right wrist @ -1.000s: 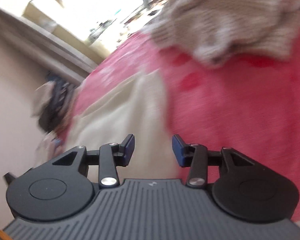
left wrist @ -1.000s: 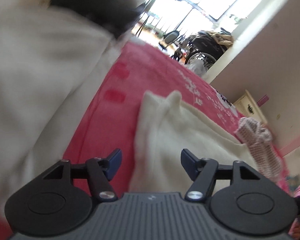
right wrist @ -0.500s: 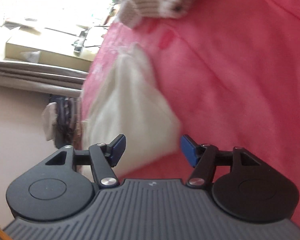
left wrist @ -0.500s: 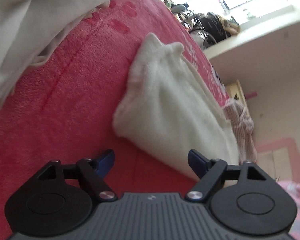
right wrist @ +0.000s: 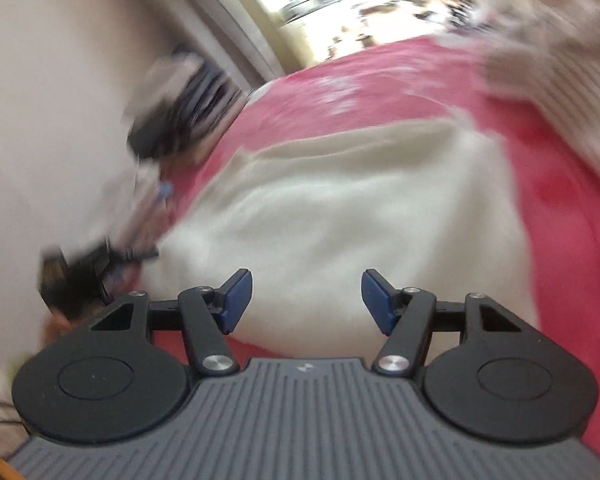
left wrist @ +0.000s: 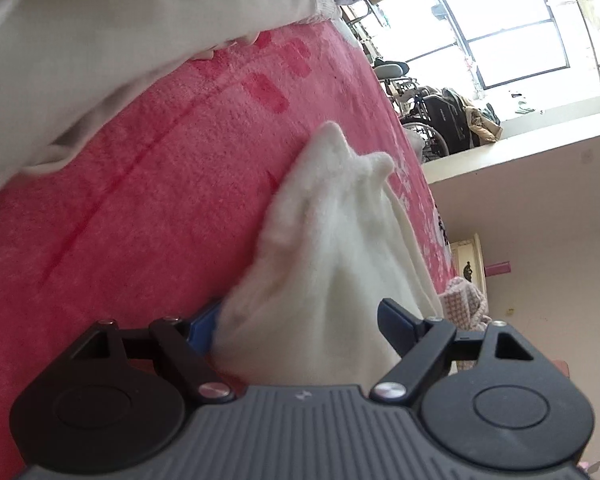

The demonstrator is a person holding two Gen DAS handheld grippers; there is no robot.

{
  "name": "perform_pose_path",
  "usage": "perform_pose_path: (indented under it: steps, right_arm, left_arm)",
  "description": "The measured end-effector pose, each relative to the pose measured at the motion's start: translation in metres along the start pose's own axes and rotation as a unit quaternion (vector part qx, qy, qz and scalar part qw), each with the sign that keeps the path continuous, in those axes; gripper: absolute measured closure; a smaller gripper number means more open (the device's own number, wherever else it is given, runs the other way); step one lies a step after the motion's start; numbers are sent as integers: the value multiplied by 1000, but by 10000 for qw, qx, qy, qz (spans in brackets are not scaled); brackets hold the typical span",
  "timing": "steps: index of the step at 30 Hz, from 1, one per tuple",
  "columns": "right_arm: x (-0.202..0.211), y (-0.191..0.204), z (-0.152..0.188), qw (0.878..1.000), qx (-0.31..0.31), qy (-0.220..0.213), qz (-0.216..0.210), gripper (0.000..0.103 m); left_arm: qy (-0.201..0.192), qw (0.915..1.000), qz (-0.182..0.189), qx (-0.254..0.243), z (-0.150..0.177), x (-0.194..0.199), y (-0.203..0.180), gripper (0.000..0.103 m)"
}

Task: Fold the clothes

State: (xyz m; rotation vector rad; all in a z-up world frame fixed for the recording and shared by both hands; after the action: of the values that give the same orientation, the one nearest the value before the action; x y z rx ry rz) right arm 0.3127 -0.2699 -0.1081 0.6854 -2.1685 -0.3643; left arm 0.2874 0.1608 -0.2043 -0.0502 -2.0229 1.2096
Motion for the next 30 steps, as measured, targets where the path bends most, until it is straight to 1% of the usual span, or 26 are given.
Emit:
perform_pose_path:
  steps: [3, 5, 6, 7, 8, 9, 10, 11, 13, 16, 17, 20, 21, 22, 24, 26, 27, 28, 30]
  right_arm:
    - [-37, 26, -15, 9960, 849, 153, 213, 48]
    - [-61, 37, -23, 9901, 1318, 242, 405, 59]
    - [-72, 41, -26, 9865, 1527, 283, 515, 61]
    - [-84, 44, -30, 9829, 1701, 323, 621, 66]
    - [-97, 44, -35, 9809, 1772, 368, 708, 70]
    - [-109, 43, -39, 9802, 1778, 425, 762, 72]
    - [-122, 41, -43, 9794, 1790, 478, 807, 75]
    - [-133, 40, -48, 9782, 1829, 515, 840, 75]
    - [-157, 37, -58, 9754, 1902, 575, 956, 75]
    - [-193, 19, -75, 9797, 1541, 619, 1124, 77]
    - [-198, 12, -81, 9834, 1335, 590, 1081, 78]
    - [-200, 1, -95, 9914, 783, 447, 944, 81]
    - [-192, -1, -97, 9936, 636, 322, 880, 81]
    - [-181, -1, -97, 9954, 494, 204, 796, 78]
    - [-150, 2, -94, 9981, 312, 42, 534, 77]
    - [-122, 16, -79, 9981, 544, 102, 278, 77]
    - [-110, 23, -71, 9973, 701, 145, 181, 77]
    - [-104, 30, -60, 9950, 951, 239, 170, 77]
    - [-105, 39, -33, 9880, 1450, 476, 220, 77]
  left_arm:
    - [-32, 10000, 29, 38, -4, -5, 0, 20]
    - [-58, 10000, 9, 42, -6, -7, -1, 21]
    - [-66, 9999, -88, -35, -6, -9, -3, 24]
    - [-74, 9997, -186, -113, -5, -10, -5, 32]
    - [-83, 9994, -276, -192, -5, -11, -8, 36]
    - [-95, 9990, -349, -278, -4, -11, -10, 39]
    - [-106, 9984, -412, -359, -3, -11, -12, 45]
    - [-113, 9980, -449, -431, -2, -11, -14, 50]
    - [-126, 9968, -524, -583, 0, -12, -16, 52]
    - [-154, 9956, -579, -723, 1, -11, -18, 53]
    - [-165, 9954, -585, -743, 2, -11, -18, 53]
    - [-210, 9944, -615, -829, 4, -8, -18, 54]
    - [-239, 9939, -632, -866, 5, -7, -19, 55]
    - [-272, 9934, -650, -908, 5, -6, -19, 56]
    - [-361, 9918, -689, -1010, 8, -4, -22, 60]
    - [-470, 9897, -735, -1131, 11, -1, -27, 67]
    - [-544, 9883, -759, -1208, 12, 2, -32, 69]
    - [-628, 9863, -785, -1306, 14, 4, -37, 72]
    - [-813, 9816, -795, -1531, 18, 10, -52, 74]
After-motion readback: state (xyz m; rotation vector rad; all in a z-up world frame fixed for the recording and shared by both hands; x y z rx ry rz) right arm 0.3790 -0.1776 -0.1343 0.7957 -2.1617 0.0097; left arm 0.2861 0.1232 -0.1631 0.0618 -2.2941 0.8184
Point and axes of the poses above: each gripper's, at about its wrist camera, not at the fingertips, and x roughly against the way its jaws point, y to its left, z to its underside, the point moved 2 cm from there along -x, roughly the way its jaws point, and after that the axes turned 3 degrees about -x, right-handed, at the moved point
